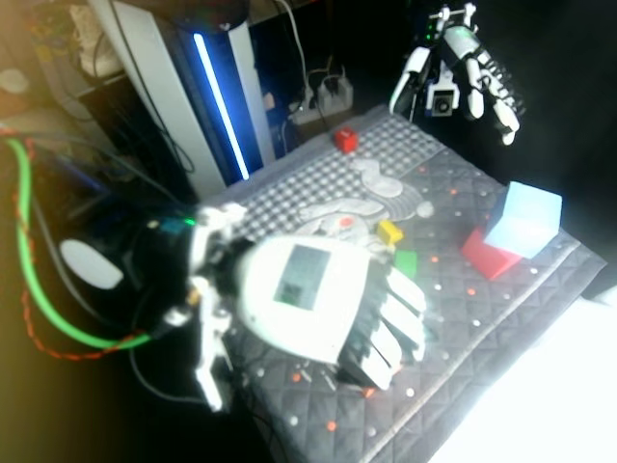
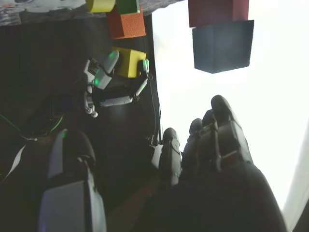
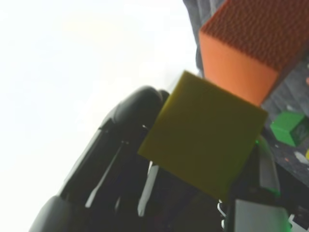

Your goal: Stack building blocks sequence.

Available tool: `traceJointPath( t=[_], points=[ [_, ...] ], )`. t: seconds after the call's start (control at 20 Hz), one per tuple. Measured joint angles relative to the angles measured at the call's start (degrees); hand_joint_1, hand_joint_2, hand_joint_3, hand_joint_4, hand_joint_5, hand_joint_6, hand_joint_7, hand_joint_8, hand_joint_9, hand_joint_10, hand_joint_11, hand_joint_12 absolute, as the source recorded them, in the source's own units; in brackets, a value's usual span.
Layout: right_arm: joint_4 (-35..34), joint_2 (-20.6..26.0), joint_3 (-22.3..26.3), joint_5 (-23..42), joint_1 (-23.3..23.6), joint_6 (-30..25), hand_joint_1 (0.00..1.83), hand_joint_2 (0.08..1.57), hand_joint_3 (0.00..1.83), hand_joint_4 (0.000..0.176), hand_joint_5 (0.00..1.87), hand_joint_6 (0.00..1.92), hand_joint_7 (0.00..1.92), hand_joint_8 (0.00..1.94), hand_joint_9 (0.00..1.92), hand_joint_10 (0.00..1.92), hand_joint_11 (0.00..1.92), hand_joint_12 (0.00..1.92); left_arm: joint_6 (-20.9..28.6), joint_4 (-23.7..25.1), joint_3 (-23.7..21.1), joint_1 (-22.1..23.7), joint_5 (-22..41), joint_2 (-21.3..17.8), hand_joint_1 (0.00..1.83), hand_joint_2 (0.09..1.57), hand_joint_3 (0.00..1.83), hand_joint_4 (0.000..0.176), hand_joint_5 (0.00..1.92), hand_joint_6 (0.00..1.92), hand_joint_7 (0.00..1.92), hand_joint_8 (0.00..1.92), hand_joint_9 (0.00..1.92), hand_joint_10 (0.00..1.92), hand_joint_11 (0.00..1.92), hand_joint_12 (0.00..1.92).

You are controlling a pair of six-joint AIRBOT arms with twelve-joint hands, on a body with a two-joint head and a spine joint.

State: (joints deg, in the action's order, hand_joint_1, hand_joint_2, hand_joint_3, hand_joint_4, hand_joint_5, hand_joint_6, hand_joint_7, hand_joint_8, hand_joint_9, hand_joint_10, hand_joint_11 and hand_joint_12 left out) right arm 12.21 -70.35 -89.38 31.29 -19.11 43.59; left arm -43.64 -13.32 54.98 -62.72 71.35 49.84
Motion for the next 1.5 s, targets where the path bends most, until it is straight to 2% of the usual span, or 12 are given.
traceJointPath(
  t=[0.1, 0.2, 0.45, 0.9, 1.05, 1.15, 1.2, 1.25, 1.3, 1.35, 1.4, 1.5],
  points=[
    [0.0, 0.0, -0.1, -0.4, 0.0, 0.2, 1.25, 1.08, 0.0, 0.0, 0.97, 0.96, 1.15, 0.78, 1.2, 0.69, 1.0, 1.37, 0.0, 0.0, 0.0, 0.1, -0.1, 0.0, 0.74, 0.95, 0.0, 0.174, 0.15, 0.0, 0.01, 0.0, 0.0, 0.0, 0.0, 0.51],
    [-0.1, -0.2, -0.3, -0.5, 0.0, 0.4, 1.37, 1.09, 0.0, 0.0, 0.97, 0.95, 1.09, 0.79, 0.94, 1.17, 0.73, 1.47, 0.0, 0.1, 0.0, 0.1, -0.1, 0.0, 0.74, 0.95, 0.0, 0.174, 0.15, 0.0, 0.01, 0.0, 0.0, 0.0, 0.0, 0.52],
    [-0.2, -1.3, -0.8, -1.3, 0.0, 0.5, 1.26, 1.08, 0.0, 0.0, 0.95, 0.96, 1.17, 0.78, 1.29, 0.77, 1.27, 1.25, 0.1, 0.2, 0.0, 0.2, -0.3, 0.0, 0.76, 0.96, 0.0, 0.168, 0.15, 0.0, 0.01, 0.0, 0.0, 0.0, 0.0, 0.5],
    [-0.6, -2.7, -2.3, -3.0, 0.0, 0.3, 1.29, 1.06, 0.0, 0.0, 0.98, 0.86, 1.24, 0.7, 1.39, 0.81, 1.31, 1.38, 0.7, 0.5, 0.1, 0.3, -0.3, 0.4, 0.77, 0.97, 0.0, 0.159, 0.16, 0.0, 0.0, 0.0, 0.0, 0.0, 0.0, 0.55],
    [-0.7, -3.0, -2.8, -3.3, 0.0, 0.0, 1.29, 1.06, 0.0, 0.0, 0.98, 0.85, 1.24, 0.71, 1.37, 0.71, 0.94, 1.31, 0.8, 0.3, 0.1, 0.3, -0.5, 0.7, 0.75, 0.96, 0.0, 0.145, 0.18, 0.0, 0.0, 0.0, 0.0, 0.0, 0.0, 0.57],
    [-0.8, -3.2, -3.0, -3.3, 0.0, 0.0, 1.27, 1.09, 0.0, 0.0, 0.91, 0.93, 1.15, 0.86, 1.37, 0.62, 1.01, 1.26, 1.1, 0.6, 0.2, 0.3, -0.4, 0.7, 0.75, 0.96, 0.0, 0.139, 0.18, 0.0, 0.0, 0.0, 0.0, 0.0, 0.0, 0.57],
    [-0.9, -3.3, -3.0, -3.3, 0.0, 0.0, 1.35, 1.1, 0.0, 0.0, 0.88, 1.01, 1.01, 0.9, 1.14, 0.94, 0.85, 1.2, 1.2, 0.7, 0.3, 0.3, -0.4, 0.7, 0.76, 0.97, 0.0, 0.129, 0.2, 0.0, 0.02, 0.0, 0.0, 0.0, 0.0, 0.53],
    [-1.0, -3.3, -3.0, -3.3, -0.1, 0.0, 1.23, 1.14, 0.0, 0.009, 0.88, 1.1, 0.93, 1.06, 0.91, 0.65, 0.27, 1.34, 1.2, 0.7, 0.3, 0.4, -0.5, 0.7, 0.76, 0.98, 0.0, 0.13, 0.2, 0.0, 0.02, 0.0, 0.0, 0.0, 0.0, 0.53],
    [-1.1, -3.4, -3.1, -3.3, -0.1, -0.1, 1.25, 1.07, 0.0, 0.005, 0.77, 0.49, 0.74, 0.46, 0.82, 0.38, 0.05, 0.99, 1.2, 0.7, 0.3, 0.4, -0.4, 0.7, 0.76, 0.99, 0.0, 0.126, 0.2, 0.0, 0.01, 0.0, 0.0, 0.0, 0.0, 0.56],
    [-1.0, -3.4, -3.1, -3.3, -0.1, -0.1, 1.24, 1.05, 0.0, 0.015, 0.76, 0.2, 0.68, 0.16, 0.8, 0.21, 0.01, 0.79, 1.2, 0.7, 0.3, 0.4, -0.4, 0.7, 0.76, 0.99, 0.0, 0.133, 0.2, 0.0, 0.01, 0.0, 0.0, 0.0, 0.0, 0.57],
    [-1.1, -3.4, -3.1, -3.4, -0.2, -0.1, 1.19, 1.04, 0.0, 0.03, 0.69, 0.06, 0.55, 0.03, 0.68, 0.09, 0.0, 1.06, 1.2, 0.9, 0.3, 0.4, -0.4, 0.7, 0.76, 0.99, 0.0, 0.13, 0.2, 0.0, 0.01, 0.0, 0.0, 0.0, 0.0, 0.6],
    [-1.0, -3.5, -2.7, -4.2, -0.4, 0.0, 1.05, 1.03, 0.0, 0.047, 0.41, 0.0, 0.34, 0.0, 0.47, 0.01, 0.0, 0.99, 1.2, 0.9, 0.3, 0.4, -0.4, 0.7, 0.76, 1.0, 0.0, 0.123, 0.2, 0.0, 0.03, 0.0, 0.0, 0.0, 0.0, 0.62]
  ],
)
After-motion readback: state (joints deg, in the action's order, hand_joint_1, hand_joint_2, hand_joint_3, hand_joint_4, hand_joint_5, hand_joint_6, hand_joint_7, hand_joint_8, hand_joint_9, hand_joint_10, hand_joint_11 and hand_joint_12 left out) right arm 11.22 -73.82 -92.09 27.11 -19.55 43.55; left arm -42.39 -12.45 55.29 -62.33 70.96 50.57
